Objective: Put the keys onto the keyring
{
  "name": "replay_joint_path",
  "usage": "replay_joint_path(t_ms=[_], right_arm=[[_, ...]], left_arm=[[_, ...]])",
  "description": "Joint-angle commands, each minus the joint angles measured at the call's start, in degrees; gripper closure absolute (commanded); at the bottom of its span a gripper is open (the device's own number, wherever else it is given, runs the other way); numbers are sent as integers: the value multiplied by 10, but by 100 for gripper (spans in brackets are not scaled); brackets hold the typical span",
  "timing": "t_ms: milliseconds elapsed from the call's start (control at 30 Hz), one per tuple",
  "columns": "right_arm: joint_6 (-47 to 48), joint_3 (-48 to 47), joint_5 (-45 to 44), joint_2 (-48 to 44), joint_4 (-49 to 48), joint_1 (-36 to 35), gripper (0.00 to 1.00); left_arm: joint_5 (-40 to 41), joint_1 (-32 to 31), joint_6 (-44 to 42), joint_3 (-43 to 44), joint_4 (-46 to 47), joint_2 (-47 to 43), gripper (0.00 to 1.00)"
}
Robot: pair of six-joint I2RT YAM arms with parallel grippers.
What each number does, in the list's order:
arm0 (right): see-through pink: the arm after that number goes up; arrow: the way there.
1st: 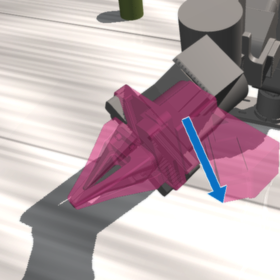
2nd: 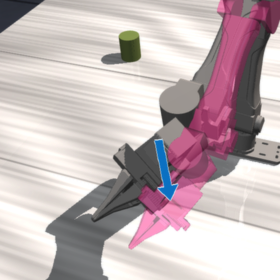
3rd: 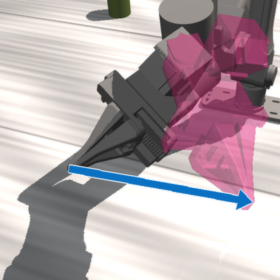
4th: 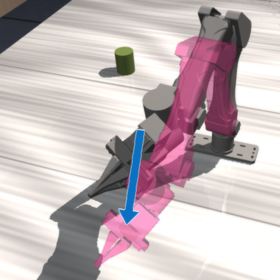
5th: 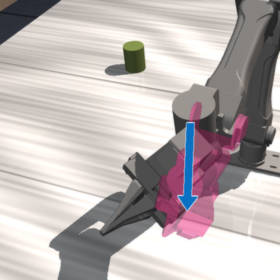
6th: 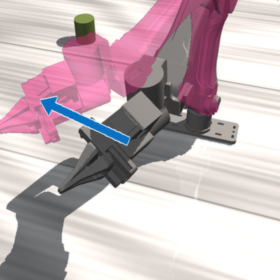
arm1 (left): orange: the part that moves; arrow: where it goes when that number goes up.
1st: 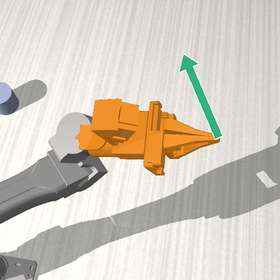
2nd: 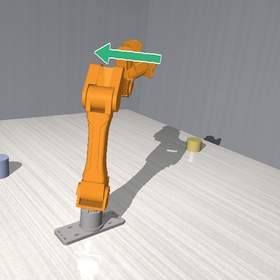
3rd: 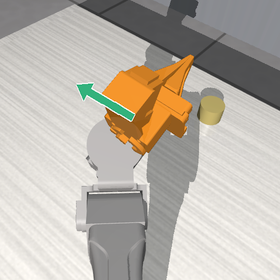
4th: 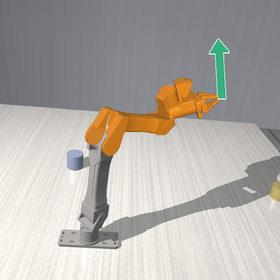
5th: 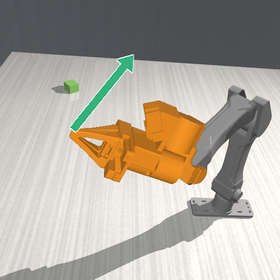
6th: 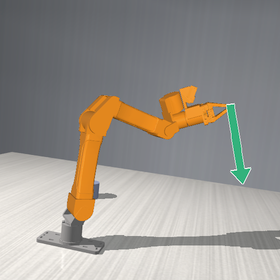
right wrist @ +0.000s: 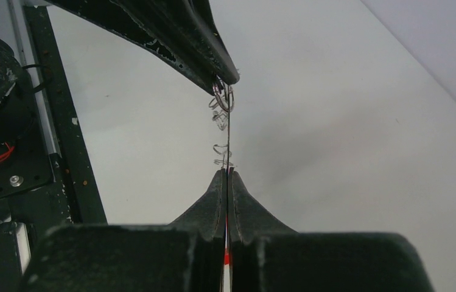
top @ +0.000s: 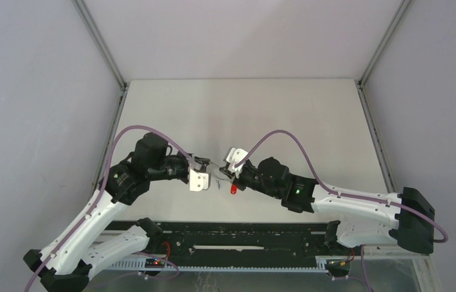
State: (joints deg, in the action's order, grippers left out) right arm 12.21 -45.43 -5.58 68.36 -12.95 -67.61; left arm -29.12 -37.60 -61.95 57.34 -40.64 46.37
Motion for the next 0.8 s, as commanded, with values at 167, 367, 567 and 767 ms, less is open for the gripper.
replay_joint_path(t_ms=[167, 367, 567, 767], right_arm=[[-8, -12, 15, -25, -22, 3, 100], [-38, -12, 123, -35, -10, 29, 100], [-63, -54, 297, -11, 44, 77, 100], [-60, -92, 379, 13, 106, 102, 100]], left_arm=[[29, -4, 126, 43, 17, 33, 100], [19, -4, -36, -18, 58, -26, 100], [-32, -5, -193, -44, 44, -59, 100], [-57, -4, -169, 0, -23, -46, 100]])
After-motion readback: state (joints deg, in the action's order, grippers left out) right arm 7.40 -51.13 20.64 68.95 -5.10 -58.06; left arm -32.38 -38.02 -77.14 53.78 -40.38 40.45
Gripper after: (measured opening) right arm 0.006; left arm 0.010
